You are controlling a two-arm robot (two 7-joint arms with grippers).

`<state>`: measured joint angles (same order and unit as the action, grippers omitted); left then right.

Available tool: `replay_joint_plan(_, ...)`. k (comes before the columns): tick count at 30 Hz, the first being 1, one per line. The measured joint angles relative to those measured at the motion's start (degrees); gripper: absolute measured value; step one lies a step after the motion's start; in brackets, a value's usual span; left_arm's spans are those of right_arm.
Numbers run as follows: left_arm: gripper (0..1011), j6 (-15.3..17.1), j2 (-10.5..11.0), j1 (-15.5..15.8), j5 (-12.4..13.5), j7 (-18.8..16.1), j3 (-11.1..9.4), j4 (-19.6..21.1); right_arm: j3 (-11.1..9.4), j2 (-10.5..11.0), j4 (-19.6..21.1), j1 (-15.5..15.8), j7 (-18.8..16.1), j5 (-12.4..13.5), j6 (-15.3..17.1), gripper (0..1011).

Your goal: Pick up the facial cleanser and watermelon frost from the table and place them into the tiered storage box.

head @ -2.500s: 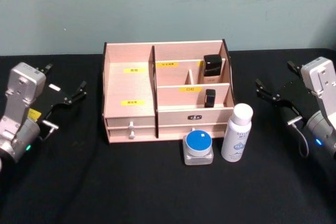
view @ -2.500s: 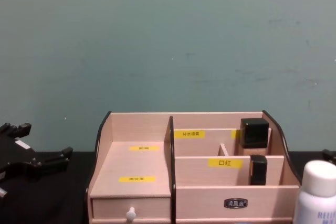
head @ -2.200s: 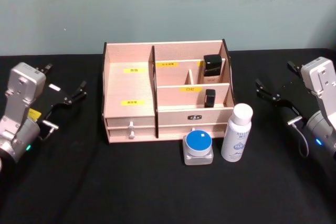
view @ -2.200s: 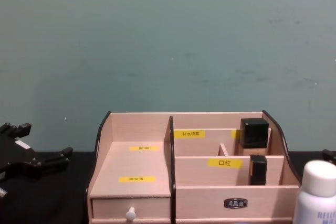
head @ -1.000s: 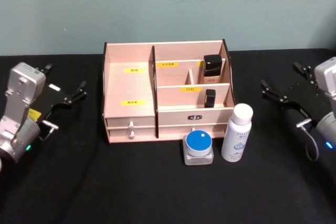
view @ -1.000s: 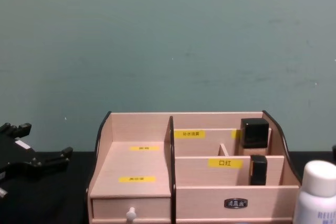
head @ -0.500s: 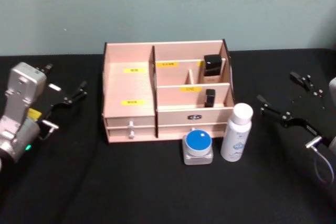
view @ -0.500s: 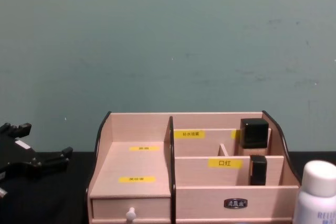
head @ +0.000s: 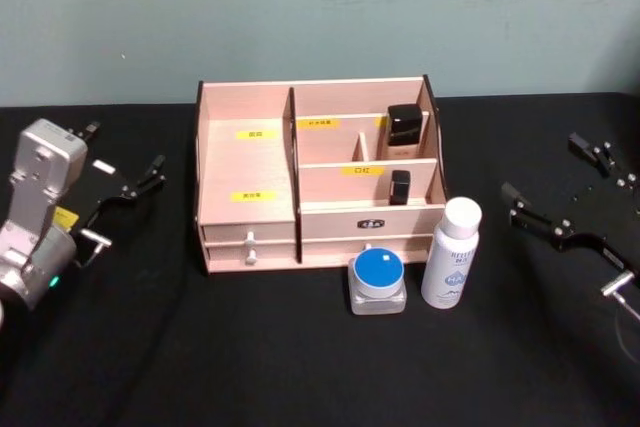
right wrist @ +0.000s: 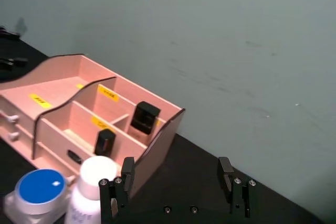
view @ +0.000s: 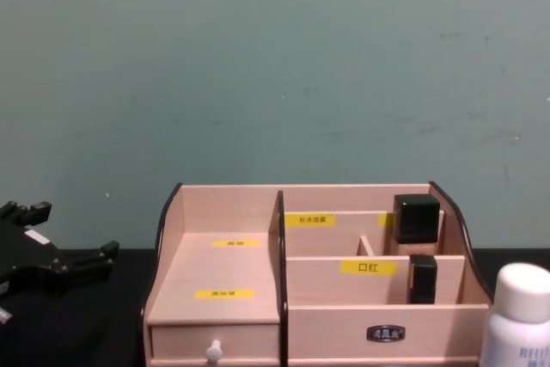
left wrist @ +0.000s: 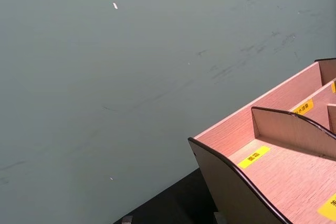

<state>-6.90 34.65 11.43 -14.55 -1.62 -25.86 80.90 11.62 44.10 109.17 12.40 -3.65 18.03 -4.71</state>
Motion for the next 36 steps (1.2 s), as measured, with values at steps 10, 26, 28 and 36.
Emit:
replay_joint_plan(10, 1001, 0.0, 0.0, 0.0, 0.0, 0.0, 0.0, 0.0, -1.46, 0.11, 2.7, 4.42, -4.31, 3.37, -1.39, 1003)
replay_joint_plan(26, 1001, 0.0, 0.0, 0.0, 0.0, 0.0, 0.0, 0.0, -1.48, -1.01, 1.98, 6.58, -9.26, 5.54, -0.81, 1002)
replay_joint_plan(28, 1001, 0.0, 0.0, 0.0, 0.0, 0.0, 0.0, 0.0, -1.25, -1.6, 1.36, 6.19, -9.34, 5.17, -0.3, 1002)
replay_joint_plan(36, 1001, 0.0, 0.0, 0.0, 0.0, 0.0, 0.0, 0.0, -0.66, -3.44, -1.14, 4.75, -10.59, 4.85, 0.78, 1002)
